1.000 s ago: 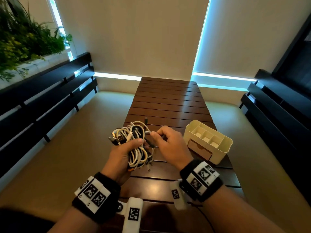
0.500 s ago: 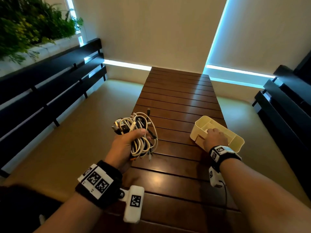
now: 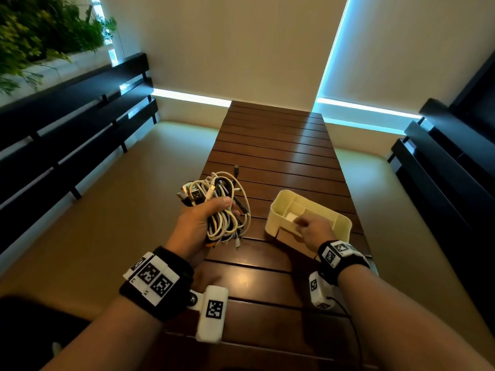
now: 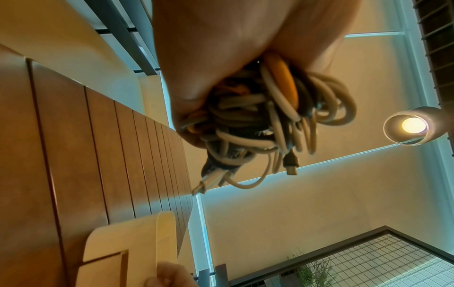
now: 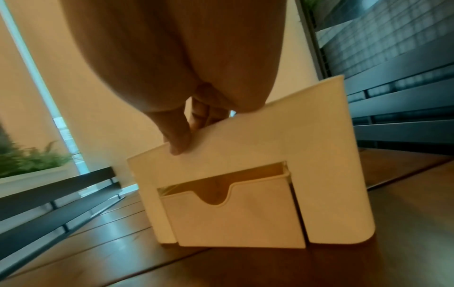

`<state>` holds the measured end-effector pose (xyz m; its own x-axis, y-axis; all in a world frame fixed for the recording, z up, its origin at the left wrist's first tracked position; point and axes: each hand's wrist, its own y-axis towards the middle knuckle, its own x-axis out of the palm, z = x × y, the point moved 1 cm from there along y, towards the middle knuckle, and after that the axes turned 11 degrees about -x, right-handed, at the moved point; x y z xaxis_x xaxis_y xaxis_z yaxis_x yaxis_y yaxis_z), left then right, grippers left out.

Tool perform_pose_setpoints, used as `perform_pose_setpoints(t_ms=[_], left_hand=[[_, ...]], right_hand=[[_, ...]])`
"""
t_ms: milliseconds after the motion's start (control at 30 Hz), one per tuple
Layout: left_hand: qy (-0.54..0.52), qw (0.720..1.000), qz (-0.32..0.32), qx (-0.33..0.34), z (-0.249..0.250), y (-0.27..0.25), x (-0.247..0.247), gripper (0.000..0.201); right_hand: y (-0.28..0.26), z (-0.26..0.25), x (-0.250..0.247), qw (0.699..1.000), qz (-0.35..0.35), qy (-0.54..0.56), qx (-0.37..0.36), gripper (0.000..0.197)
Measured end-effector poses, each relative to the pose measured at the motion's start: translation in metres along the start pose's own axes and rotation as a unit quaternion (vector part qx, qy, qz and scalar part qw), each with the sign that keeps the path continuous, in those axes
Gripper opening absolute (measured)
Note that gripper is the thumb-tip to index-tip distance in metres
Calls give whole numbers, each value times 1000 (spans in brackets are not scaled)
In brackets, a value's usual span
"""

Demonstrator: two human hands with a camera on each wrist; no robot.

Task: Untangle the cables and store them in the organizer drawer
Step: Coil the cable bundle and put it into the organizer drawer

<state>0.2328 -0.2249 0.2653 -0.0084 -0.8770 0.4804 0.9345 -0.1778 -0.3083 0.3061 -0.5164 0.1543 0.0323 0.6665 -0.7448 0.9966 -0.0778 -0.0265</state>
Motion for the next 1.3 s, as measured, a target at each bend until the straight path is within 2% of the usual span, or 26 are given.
perform_pose_setpoints(t_ms=[133,200,300,400,500,600,667,700,833,967,1100,1167,1300], left_hand=[[6,1000,-6,-14,-10,-9,-10,27],[13,1000,-7,-22,-15,-14,-17,31],[11,999,-8,-36,-21,-20,-26,50],[12,999,-7,-42,-23,-28,-32,43],[31,999,8,-33,-21,-34,-31,41],[40,999,22,-19,-14,-37,-29,42],[36,999,18,-11,-9,-40,-29,39],[34,999,14,-10,-8,-42,-29,38],[43,999,9,-16,-13,-53,-32,35],[49,998,24,-13,-22,-64,-35,27],[49,998,29,-10,-24,-72,-36,28],[54,998,31,-6,-24,-75,-37,34],[63,997,35,3,-24,-81,-39,40]], right_hand=[[-31,-24,26,991,-80,106,-29,29],[-51,-38,36,982,-111,147,-46,29],[-78,-58,50,975,-144,156,-63,21],[-99,-75,57,970,-168,150,-90,16],[-110,-81,56,974,-137,141,-117,17],[-118,-78,47,977,-11,85,-198,10],[-128,-70,43,972,38,94,-214,8],[-134,-64,43,973,33,104,-205,10],[-155,-41,53,984,-98,101,-107,13],[-156,-18,61,995,-73,35,-55,28],[-157,-14,65,994,-90,-32,-51,35],[-156,-15,65,995,-90,-25,-45,30],[-152,-24,62,992,-116,-29,-44,4]])
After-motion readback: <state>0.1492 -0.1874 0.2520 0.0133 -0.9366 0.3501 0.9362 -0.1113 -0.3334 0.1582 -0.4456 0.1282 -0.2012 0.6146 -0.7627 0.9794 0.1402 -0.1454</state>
